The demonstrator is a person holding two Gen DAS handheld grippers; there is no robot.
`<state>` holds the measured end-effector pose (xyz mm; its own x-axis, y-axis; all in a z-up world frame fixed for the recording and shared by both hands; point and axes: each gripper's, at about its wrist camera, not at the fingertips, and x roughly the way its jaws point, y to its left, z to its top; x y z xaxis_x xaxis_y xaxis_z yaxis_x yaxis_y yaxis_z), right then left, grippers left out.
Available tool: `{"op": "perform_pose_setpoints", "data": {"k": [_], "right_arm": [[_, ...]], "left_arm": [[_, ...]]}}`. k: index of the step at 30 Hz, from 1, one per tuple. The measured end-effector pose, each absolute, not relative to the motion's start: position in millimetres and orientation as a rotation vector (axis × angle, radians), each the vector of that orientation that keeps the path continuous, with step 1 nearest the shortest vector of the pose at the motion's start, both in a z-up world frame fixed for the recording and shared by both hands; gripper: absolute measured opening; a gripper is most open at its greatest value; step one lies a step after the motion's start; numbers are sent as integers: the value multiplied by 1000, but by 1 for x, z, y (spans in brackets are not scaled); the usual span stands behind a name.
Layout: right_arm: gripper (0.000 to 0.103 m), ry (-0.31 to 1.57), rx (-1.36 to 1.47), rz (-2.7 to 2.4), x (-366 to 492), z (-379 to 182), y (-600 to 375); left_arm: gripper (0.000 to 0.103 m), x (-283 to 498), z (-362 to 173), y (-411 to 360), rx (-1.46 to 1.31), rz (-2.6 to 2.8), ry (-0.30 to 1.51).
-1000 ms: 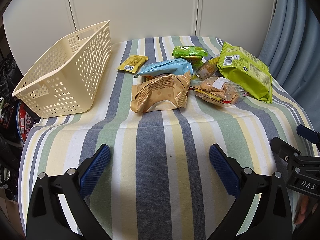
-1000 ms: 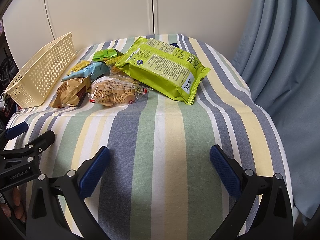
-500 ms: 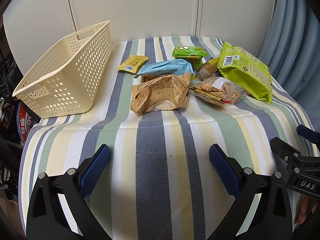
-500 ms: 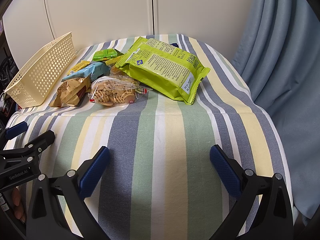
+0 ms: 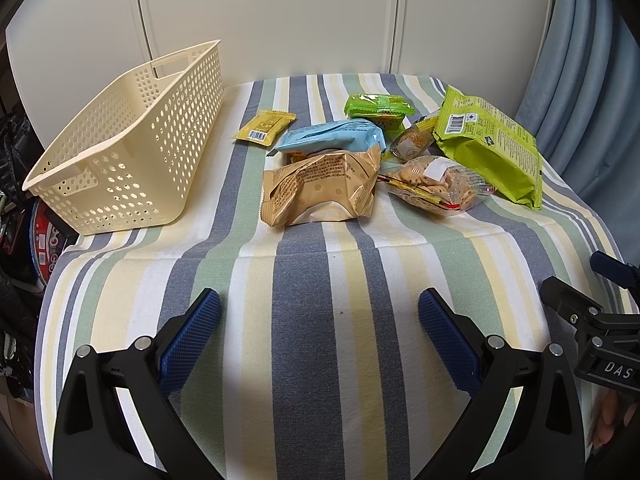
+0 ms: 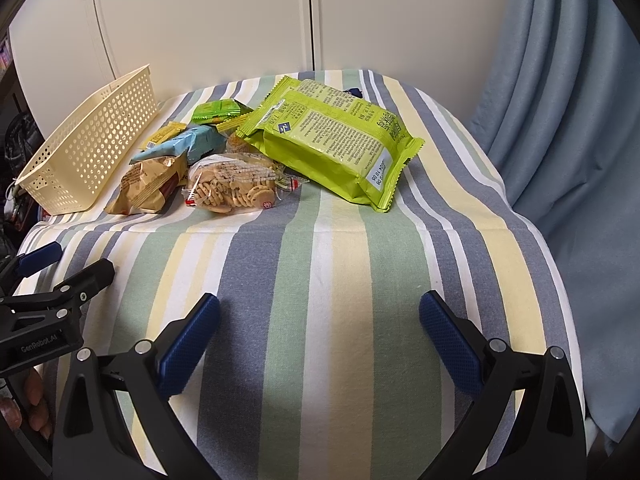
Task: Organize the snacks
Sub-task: 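Grasp the brown kraft bag with the left gripper while the right gripper grasps the lime-green bag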
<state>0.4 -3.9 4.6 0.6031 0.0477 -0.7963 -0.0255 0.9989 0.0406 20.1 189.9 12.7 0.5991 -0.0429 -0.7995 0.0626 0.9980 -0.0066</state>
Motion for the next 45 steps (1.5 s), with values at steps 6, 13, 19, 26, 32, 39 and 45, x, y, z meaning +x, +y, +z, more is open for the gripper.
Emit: {"op": "perform_pose_setpoints", "data": {"k": [6,13,19,26,32,39,45], "right_arm": [[98,923,5,107,10,9,-8],[98,870,-118,141,33,20,-12],[98,847,-116,159,55,28,-23],[98,833,-189,216,77,28,-23],[98,833,-247,296,100,29,-20],[98,859,-332,365,128,25,-8],[98,915,-377,399,152,14,-5]], "left_arm": [[101,22,13,188,33,-73,936],[101,45,17,198,24,-101,959],[101,86,12,198,22,-150,1017],[101,128,0,195,-49,-194,1085],[101,154,-13,194,-52,-189,1132],[101,175,-25,192,-126,-210,1167],[100,183,-28,192,-163,-220,1169]]}}
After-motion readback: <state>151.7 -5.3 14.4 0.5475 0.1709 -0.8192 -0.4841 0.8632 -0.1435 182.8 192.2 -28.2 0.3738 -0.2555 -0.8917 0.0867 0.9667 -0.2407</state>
